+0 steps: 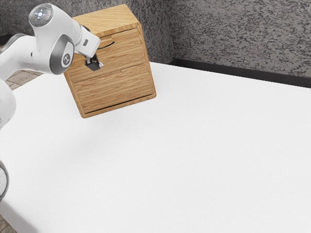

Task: Pull the drawer handle with one arm to open the drawer

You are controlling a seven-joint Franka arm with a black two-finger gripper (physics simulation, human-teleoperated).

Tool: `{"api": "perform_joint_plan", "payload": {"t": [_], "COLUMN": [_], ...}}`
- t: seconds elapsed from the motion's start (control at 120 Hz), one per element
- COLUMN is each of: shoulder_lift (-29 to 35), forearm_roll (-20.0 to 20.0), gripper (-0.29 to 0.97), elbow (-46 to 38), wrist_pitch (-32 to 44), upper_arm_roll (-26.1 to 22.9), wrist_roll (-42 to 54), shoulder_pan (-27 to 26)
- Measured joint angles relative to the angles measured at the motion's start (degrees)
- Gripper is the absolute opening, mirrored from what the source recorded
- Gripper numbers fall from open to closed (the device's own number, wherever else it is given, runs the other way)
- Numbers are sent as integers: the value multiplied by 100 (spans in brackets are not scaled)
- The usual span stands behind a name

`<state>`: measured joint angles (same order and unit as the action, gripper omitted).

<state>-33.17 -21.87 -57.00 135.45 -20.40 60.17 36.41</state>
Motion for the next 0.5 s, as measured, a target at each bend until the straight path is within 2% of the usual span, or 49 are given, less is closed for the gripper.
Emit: {"api": "perform_joint_plan", "payload": {"t": [0.5], "shoulder_lift": [-320], "forearm_roll": [12], "gripper": [68], "elbow": [313], "wrist_pitch": [164], "upper_arm_roll": [21], "wrist_roll": [373], "shoulder_pan": [-36]}}
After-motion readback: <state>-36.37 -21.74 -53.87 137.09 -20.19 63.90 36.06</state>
